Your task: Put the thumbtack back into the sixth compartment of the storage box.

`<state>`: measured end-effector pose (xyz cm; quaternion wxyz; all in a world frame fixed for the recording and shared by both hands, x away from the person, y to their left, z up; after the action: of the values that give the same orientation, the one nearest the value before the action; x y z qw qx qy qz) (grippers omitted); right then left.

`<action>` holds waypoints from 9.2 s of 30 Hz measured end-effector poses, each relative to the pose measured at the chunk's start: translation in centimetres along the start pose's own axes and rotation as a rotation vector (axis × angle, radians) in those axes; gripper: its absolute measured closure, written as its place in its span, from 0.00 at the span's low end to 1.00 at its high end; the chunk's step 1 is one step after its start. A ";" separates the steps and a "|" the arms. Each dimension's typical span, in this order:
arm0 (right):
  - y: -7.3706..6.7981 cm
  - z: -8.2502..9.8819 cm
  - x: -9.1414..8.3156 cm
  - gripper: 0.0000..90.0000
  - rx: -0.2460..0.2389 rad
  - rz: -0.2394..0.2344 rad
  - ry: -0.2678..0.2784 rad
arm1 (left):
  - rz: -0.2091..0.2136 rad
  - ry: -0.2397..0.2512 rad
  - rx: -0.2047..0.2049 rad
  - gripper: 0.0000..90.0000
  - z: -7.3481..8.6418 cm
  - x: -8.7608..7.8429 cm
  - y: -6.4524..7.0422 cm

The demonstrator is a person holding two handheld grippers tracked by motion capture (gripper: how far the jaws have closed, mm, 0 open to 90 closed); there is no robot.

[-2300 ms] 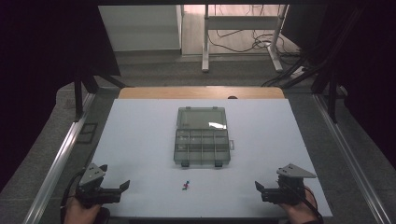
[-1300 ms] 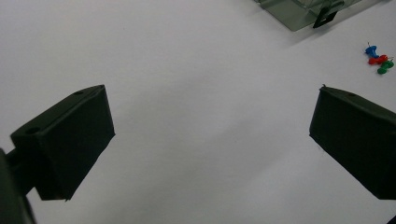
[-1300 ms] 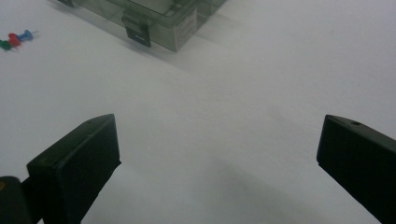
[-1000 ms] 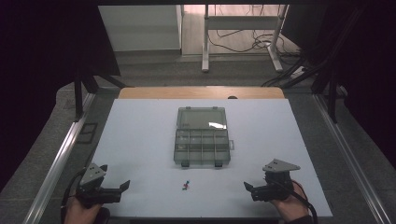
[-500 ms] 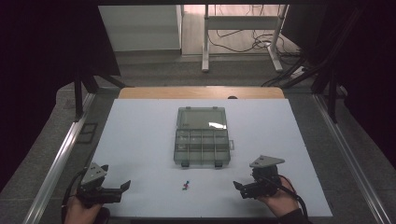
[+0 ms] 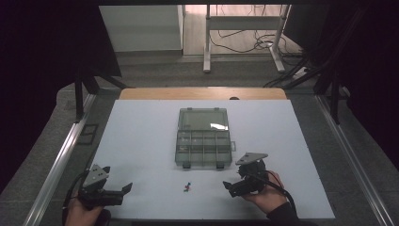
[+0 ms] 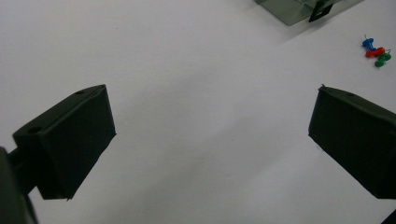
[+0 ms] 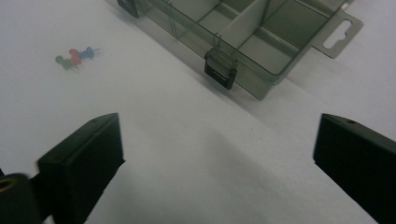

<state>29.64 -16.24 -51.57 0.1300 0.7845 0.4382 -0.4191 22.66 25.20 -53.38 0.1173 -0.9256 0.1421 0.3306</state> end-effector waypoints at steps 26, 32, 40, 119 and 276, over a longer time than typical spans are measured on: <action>-1.8 -3.9 4.0 0.39 -0.099 -0.144 -0.101 | 0.018 0.003 0.015 0.01 0.0 0.0 0.1; -2.1 -4.6 4.9 0.42 -0.115 -0.160 -0.116 | 0.019 0.004 0.017 0.01 0.0 0.0 0.1; -2.7 -5.6 6.1 0.50 -0.140 -0.167 -0.141 | 0.023 0.005 0.021 0.01 0.0 0.0 0.2; -6.0 -6.5 10.4 0.91 -0.291 -0.266 -0.265 | 0.040 0.004 0.036 0.02 0.0 0.0 0.3; -7.5 -6.4 9.7 0.84 -0.265 -0.286 -0.250 | 0.053 0.004 0.052 0.02 0.0 0.0 0.4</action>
<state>29.72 -2.59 -53.93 0.2245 0.6325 0.5767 -0.4658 22.54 24.86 -53.41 0.1324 -0.9188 0.1756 0.3278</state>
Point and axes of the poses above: each handheld gripper's, and its own axes: x roughly forward along the jaws, z roughly out of its underside, y roughly to its right, the point moved 5 cm from there along x, roughly forward along the jaws, and after that the axes turned 12 degrees about -z, right-handed, at the moved point
